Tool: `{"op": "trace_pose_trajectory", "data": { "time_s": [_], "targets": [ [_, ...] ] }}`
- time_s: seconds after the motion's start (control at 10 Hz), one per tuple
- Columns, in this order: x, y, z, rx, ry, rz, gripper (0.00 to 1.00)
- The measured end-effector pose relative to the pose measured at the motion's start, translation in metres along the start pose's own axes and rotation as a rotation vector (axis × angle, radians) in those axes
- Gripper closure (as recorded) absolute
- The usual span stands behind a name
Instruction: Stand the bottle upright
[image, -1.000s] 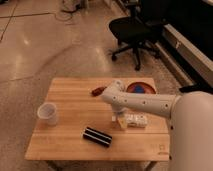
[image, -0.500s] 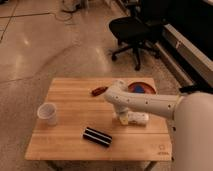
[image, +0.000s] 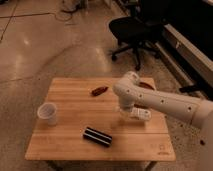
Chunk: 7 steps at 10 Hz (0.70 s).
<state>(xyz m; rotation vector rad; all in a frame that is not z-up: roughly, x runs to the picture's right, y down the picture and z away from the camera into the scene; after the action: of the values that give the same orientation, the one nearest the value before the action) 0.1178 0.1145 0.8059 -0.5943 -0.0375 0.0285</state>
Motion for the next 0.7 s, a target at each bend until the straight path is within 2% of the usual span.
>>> {"op": "trace_pose_trajectory", "data": {
  "time_s": [0.1,0.2,0.4,0.6,0.7],
  "targets": [
    [0.000,0.001,-0.008,0.003,-0.046,0.004,1.00],
    [0.002,0.002,-0.023,0.012,-0.125,0.011,1.00],
    [0.007,0.002,-0.043,0.029,-0.229,0.021,1.00],
    [0.013,0.004,-0.063,0.045,-0.361,0.034,1.00],
    [0.015,0.005,-0.067,0.040,-0.420,0.039,1.00]
  ]
}}
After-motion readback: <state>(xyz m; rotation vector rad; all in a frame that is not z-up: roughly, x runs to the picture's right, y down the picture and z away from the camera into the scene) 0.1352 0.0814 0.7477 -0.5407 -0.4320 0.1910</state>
